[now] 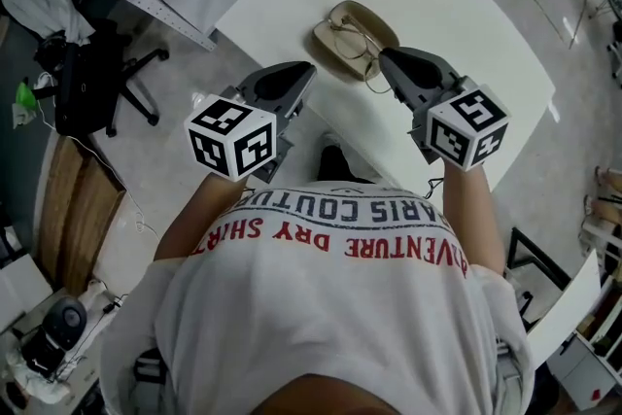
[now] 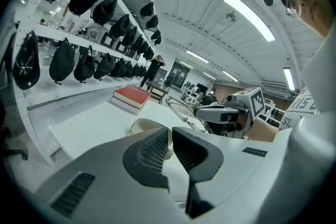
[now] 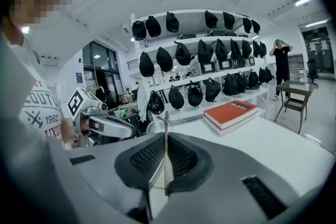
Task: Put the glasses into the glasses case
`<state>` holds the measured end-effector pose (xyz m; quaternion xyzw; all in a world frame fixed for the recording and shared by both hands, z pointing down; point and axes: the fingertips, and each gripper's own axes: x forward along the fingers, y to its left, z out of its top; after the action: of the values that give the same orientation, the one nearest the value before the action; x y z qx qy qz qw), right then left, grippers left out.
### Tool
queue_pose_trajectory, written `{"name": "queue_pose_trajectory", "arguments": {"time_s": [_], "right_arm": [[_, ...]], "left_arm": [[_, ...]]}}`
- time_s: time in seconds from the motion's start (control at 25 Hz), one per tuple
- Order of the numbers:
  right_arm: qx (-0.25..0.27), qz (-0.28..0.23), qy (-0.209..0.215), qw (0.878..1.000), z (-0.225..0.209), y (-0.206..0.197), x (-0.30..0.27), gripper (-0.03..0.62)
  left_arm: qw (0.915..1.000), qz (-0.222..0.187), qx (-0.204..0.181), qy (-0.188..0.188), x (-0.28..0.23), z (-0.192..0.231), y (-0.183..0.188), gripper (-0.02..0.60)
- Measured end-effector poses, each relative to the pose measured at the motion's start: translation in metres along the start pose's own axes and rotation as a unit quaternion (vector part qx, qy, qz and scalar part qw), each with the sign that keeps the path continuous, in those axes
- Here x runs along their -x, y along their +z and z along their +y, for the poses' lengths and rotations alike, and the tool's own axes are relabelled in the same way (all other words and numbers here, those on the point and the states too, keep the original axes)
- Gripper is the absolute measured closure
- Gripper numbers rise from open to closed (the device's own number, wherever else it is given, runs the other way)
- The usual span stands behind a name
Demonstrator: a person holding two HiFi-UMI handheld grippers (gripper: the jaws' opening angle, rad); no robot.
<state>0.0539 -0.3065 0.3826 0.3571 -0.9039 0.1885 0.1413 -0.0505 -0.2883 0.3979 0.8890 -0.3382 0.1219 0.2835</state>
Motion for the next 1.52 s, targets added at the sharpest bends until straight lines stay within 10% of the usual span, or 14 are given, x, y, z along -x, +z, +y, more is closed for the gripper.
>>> {"name": "queue_pose_trajectory", "arguments": {"time_s": [1.52], "right_arm": [[-0.068, 0.144, 0.048, 0.986, -0.065, -0.108, -0.116, 0.562]], "left_arm": [[0.9974, 0.045, 0.037, 0.041, -0.031, 0.051, -0.026, 0.534]]}}
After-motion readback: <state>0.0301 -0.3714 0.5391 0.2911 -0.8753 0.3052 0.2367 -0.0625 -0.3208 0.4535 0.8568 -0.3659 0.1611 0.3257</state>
